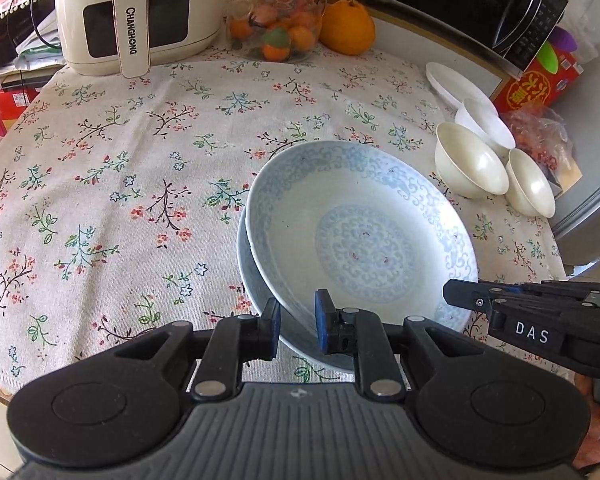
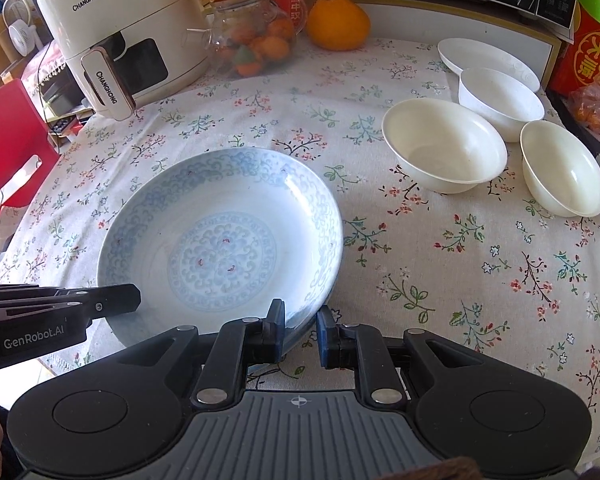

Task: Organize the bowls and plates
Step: 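Lower the second blue plate with both grippers onto the first blue plate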

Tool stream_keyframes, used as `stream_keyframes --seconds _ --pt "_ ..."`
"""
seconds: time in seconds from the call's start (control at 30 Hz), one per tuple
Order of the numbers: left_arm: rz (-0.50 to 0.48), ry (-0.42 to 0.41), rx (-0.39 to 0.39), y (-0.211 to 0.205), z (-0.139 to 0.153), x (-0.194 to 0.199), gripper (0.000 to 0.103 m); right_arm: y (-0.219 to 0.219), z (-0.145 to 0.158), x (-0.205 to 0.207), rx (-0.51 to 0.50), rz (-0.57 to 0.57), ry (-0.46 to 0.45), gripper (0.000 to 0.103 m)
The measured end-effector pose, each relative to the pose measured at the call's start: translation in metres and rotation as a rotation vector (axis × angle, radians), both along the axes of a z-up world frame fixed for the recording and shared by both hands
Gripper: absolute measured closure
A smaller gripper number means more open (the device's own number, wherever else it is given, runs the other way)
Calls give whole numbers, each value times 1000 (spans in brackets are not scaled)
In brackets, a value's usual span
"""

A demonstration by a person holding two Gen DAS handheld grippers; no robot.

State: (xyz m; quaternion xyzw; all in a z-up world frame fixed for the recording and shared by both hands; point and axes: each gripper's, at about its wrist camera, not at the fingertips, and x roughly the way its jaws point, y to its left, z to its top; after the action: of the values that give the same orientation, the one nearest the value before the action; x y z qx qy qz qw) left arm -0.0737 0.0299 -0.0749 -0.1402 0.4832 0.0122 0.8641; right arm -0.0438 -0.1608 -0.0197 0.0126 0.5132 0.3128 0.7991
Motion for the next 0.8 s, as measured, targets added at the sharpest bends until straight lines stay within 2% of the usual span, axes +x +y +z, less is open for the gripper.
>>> stream_keyframes --seconds 0.67,0.8 --pt "-23 -25 81 -10 1 -2 85 3 -5 1 -20 1 11 83" --pt "-21 -21 72 -9 1 -3 85 3 -5 1 -18 -2 13 83"
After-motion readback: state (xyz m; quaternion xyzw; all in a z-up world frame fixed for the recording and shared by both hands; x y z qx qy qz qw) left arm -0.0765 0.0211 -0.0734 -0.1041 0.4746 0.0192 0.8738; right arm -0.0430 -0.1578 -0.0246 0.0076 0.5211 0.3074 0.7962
